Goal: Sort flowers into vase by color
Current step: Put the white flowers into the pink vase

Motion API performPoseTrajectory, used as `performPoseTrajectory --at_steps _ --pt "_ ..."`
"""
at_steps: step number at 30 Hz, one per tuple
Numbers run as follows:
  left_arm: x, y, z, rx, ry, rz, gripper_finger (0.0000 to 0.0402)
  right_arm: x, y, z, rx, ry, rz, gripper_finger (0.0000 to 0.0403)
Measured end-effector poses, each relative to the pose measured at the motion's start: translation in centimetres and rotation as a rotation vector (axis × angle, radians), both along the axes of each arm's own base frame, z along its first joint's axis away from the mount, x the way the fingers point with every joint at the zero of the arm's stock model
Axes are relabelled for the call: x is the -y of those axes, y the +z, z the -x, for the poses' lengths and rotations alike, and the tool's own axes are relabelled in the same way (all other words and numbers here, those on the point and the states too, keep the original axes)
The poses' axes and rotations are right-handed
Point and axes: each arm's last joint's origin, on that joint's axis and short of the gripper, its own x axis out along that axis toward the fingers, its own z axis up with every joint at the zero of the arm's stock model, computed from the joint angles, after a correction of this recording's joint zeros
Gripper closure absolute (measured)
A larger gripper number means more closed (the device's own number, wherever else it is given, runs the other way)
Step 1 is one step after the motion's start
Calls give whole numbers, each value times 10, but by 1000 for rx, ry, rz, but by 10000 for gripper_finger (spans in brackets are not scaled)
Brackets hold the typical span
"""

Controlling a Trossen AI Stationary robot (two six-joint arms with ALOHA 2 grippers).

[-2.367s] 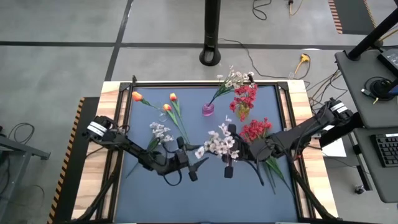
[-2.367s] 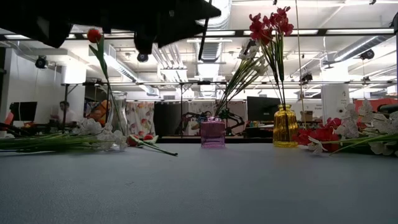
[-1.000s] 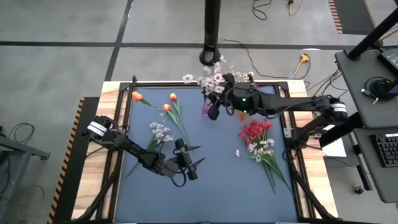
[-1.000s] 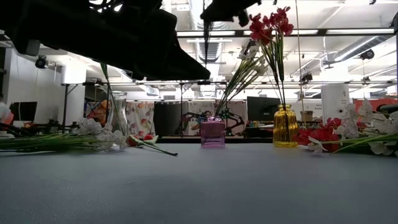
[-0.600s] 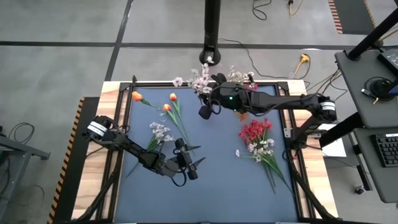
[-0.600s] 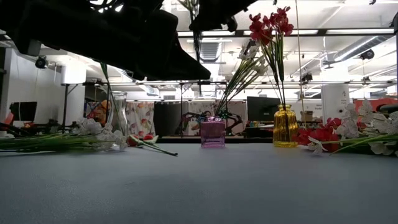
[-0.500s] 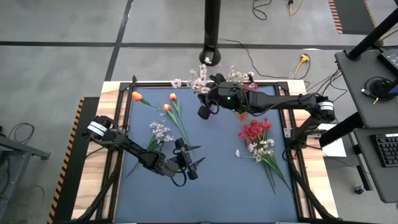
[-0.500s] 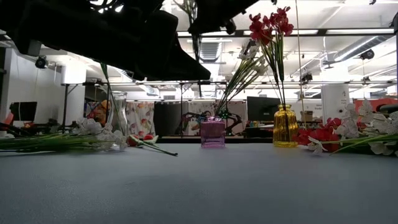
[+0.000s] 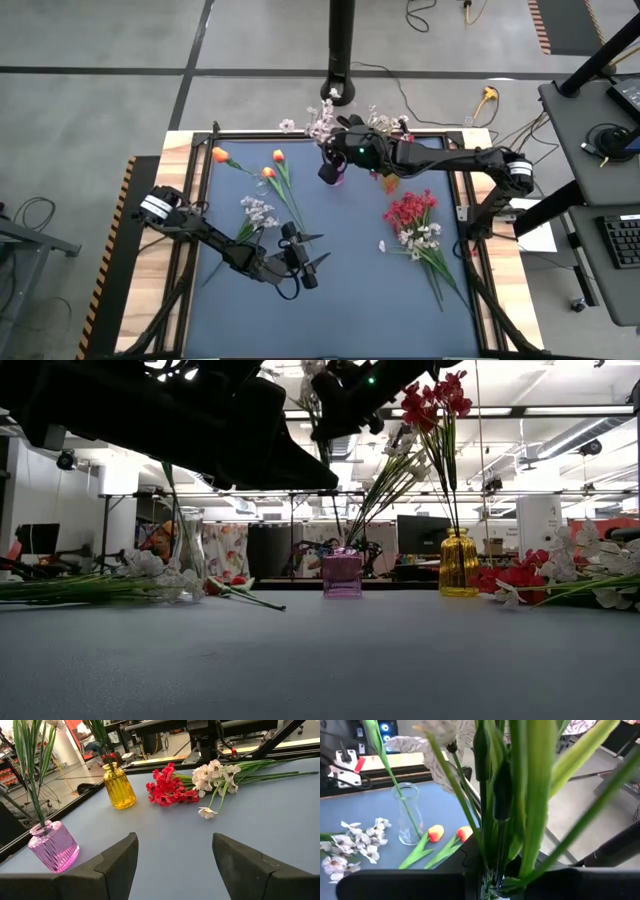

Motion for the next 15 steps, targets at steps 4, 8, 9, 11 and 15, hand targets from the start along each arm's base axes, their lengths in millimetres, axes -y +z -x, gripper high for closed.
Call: performPoseTrajectory --at_steps 4,8,9,11,15 --pt "0 0 0 0 0 0 164 1 -6 -3 -17 1 -4 355" --pt "0 0 0 -1 0 0 164 3 -13 -7 -30 -4 -11 355" --pt "0 0 0 -1 0 -1 164 3 -15 -8 -30 -6 -14 355" --pt "0 0 0 -3 0 -1 164 4 -17 -9 -32 -9 -21 355" --pt "0 -1 0 -8 0 -4 164 5 -23 -13 -47 -10 -25 355"
